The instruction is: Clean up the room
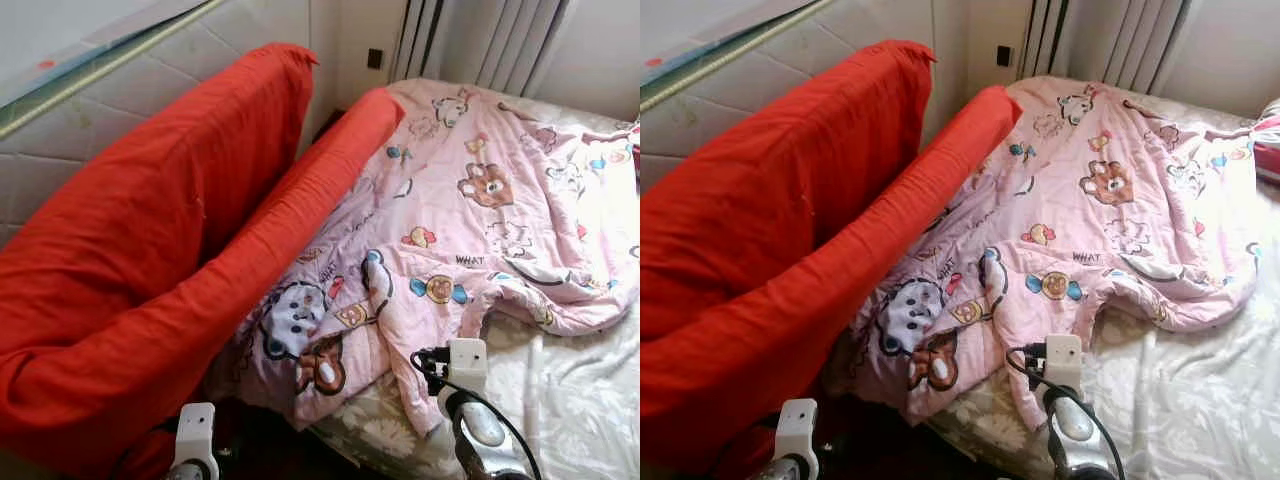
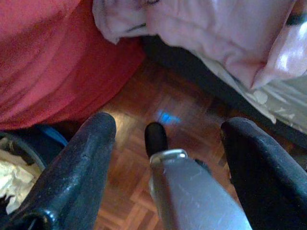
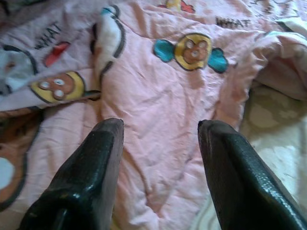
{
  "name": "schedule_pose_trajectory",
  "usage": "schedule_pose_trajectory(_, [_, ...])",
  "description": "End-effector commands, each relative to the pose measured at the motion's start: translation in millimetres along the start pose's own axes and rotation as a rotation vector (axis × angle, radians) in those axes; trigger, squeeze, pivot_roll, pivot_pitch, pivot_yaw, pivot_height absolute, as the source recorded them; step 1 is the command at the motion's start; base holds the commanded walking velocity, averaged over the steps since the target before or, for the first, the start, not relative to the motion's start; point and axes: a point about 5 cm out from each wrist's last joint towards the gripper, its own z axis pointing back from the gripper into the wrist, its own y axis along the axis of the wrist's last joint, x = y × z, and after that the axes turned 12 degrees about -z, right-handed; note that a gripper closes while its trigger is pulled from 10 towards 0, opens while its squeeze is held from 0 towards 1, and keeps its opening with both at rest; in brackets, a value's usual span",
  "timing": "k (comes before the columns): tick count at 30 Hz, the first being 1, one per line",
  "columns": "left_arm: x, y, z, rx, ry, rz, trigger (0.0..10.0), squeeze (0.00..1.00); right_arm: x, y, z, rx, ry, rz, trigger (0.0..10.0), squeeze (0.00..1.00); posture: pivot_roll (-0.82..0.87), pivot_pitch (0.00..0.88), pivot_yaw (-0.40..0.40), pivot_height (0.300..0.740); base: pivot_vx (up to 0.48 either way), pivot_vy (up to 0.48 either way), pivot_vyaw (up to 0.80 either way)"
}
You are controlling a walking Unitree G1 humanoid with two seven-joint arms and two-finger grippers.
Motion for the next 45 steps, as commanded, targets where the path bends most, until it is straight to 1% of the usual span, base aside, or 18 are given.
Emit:
schedule_pose_trajectory(1, [-2.4, -13, 3.5, -0.048, 0.004, 0.008, 10.0, 0.00, 2.1, -2, 1.9, -0.002, -0.008, 0.013, 10.0, 0.00, -0.04, 0.147, -0.006, 0.740, 0.000, 0.000, 0.00])
schedule_pose_trajectory(4, [-3.0, -16, 4.4, -0.057, 0.005, 0.010, 10.0, 0.00, 2.7, -2, 1.4, -0.003, -0.011, 0.016, 10.0, 0.00, -0.04, 0.141, -0.005, 0.736, 0.000, 0.000, 0.00])
schedule_pose_trajectory(8, [-3.7, -16, 4.6, -0.057, 0.006, 0.009, 10.0, 0.00, 2.1, 1, -0.3, 0.002, -0.010, 0.017, 10.0, 0.00, -0.04, 0.134, -0.005, 0.711, 0.000, 0.000, 0.00])
schedule_pose_trajectory(13, [-5.3, -11, 2.9, -0.044, 0.007, 0.008, 10.0, 0.00, -0.9, 6, -3.7, 0.006, -0.015, 0.022, 10.0, 0.00, -0.04, 0.134, -0.003, 0.681, 0.000, 0.000, 0.00])
schedule_pose_trajectory(16, [-3.3, -6, 1.3, -0.035, 0.001, 0.008, 10.0, 0.00, -2.7, 6, -4.3, 0.002, -0.018, 0.026, 10.0, 0.00, -0.04, 0.138, -0.001, 0.666, 0.000, 0.000, 0.00])
schedule_pose_trajectory(26, [-1.6, -5, 1.0, -0.029, -0.004, 0.009, 10.0, 0.00, -3.5, 3, -3.3, -0.006, -0.022, 0.023, 10.0, 0.00, -0.03, 0.152, 0.000, 0.666, 0.000, 0.000, 0.00])
schedule_pose_trajectory(29, [-1.6, -5, 0.8, -0.029, -0.006, 0.009, 10.0, 0.00, -2.5, 2, -3.2, -0.018, -0.032, 0.024, 10.0, 0.00, -0.03, 0.154, -0.001, 0.666, 0.000, 0.000, 0.00])
schedule_pose_trajectory(31, [-1.4, -4, 0.6, -0.028, -0.009, 0.006, 10.0, 0.00, -2.4, -1, -3.4, -0.050, -0.041, 0.034, 10.0, 0.00, -0.03, 0.156, 0.000, 0.666, 0.000, 0.000, 0.00])
schedule_pose_trajectory(33, [-1.4, -4, 0.5, -0.027, -0.010, 0.005, 10.0, 0.00, -2.9, -2, -3.6, -0.056, -0.042, 0.028, 10.0, 0.00, -0.03, 0.158, 0.000, 0.656, 0.000, 0.000, 0.00])
schedule_pose_trajectory(34, [-1.3, -3, 0.4, -0.024, -0.012, 0.005, 10.0, 0.00, -3.5, -2, -3.8, -0.059, -0.042, 0.031, 10.0, 0.00, -0.03, 0.159, 0.000, 0.641, 0.000, 0.000, 0.00])
schedule_pose_trajectory(37, [-1.2, -3, 0.3, -0.023, -0.015, 0.000, 10.0, 0.00, -4.2, 0, -3.7, -0.039, -0.039, 0.021, 10.0, 0.00, -0.03, 0.160, 0.001, 0.626, 0.000, 0.000, 0.00])
schedule_pose_trajectory(42, [-2.1, -2, 0.2, -0.020, -0.014, -0.033, 10.0, 0.00, -4.4, -1, -3.8, -0.045, -0.046, 0.026, 10.0, 0.00, -0.03, 0.163, 0.001, 0.626, 0.000, 0.000, 0.00])
schedule_pose_trajectory(45, [-2.4, -2, 0.2, -0.020, -0.012, -0.029, 10.0, 0.00, -4.5, -1, -4.0, -0.049, -0.052, 0.022, 10.0, 0.00, -0.03, 0.164, 0.002, 0.626, 0.000, 0.000, 0.00])
